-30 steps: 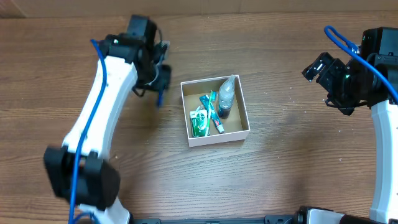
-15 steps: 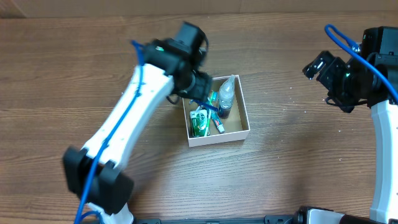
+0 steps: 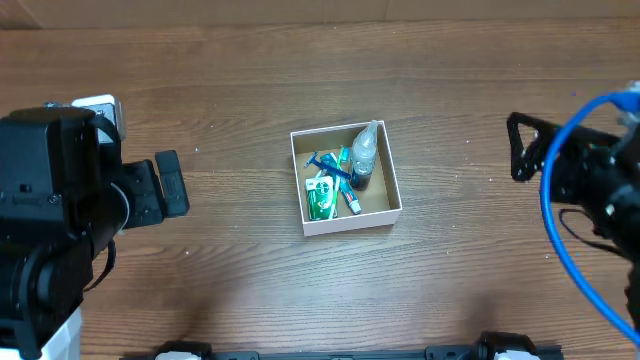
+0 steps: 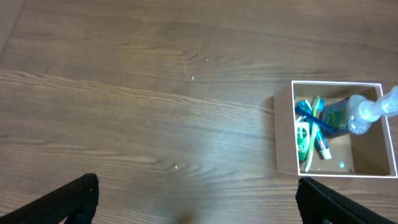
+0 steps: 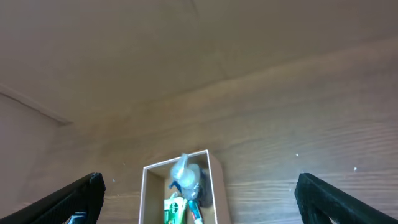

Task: Pack container

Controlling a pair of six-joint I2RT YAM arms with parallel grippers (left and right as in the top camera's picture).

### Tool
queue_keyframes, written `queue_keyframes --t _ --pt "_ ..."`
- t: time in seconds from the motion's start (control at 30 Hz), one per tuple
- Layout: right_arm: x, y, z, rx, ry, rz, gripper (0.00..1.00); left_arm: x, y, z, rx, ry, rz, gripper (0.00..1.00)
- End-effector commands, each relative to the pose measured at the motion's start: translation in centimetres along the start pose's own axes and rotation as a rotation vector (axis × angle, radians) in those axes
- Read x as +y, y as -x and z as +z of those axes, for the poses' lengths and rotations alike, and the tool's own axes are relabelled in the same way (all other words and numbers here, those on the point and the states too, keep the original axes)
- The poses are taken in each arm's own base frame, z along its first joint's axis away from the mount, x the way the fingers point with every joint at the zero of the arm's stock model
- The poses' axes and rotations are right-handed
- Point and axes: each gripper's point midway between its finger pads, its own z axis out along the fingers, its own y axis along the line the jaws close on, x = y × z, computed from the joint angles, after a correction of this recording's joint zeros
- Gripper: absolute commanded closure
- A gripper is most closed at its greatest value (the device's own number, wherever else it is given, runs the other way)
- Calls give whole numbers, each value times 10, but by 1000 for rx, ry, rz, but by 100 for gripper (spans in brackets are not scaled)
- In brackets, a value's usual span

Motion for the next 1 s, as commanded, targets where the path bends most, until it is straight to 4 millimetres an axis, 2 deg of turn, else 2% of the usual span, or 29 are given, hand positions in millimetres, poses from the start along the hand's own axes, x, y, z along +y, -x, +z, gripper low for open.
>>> queue_keyframes --t 0.0,0.2,0.3,0.37,0.43,0.5,0.53,0.57,0.6,0.63,0.67,0.73,0.87,0.97 --pt "1 1 -1 -3 3 -17 0 2 3 4 6 17 10 0" --pt "-3 -1 8 24 -4 -8 0 1 5 11 28 22 13 0" --pt "-15 -8 13 56 -65 6 0 0 5 14 38 24 14 0" --pt "-25 -9 8 14 -119 -5 0 0 6 16 42 25 15 0" --pt "-28 -20 6 -65 -97 -35 0 0 6 17 45 25 15 0" --pt "-36 -46 13 -127 -66 -54 0 0 6 17 44 25 15 0" --pt "-49 -75 22 -157 -58 -64 0 0 6 17 45 25 15 0" --pt "-57 -96 30 -165 -56 -66 0 0 6 17 44 25 15 0" --pt "-71 -132 41 -163 -49 -66 0 0 6 17 45 26 15 0" --pt "-77 -148 47 -157 -46 -66 0 0 6 17 44 25 15 0" --pt "-85 -181 59 -139 -15 -94 0 0 6 17 45 26 15 0" --pt "-87 -213 71 -108 41 -163 0 0 6 17 44 25 15 0" --pt "-104 -250 87 -71 30 -155 0 0 6 17 45 25 15 0" --pt "-110 -263 94 -68 30 -154 0 0 6 17 44 25 15 0"
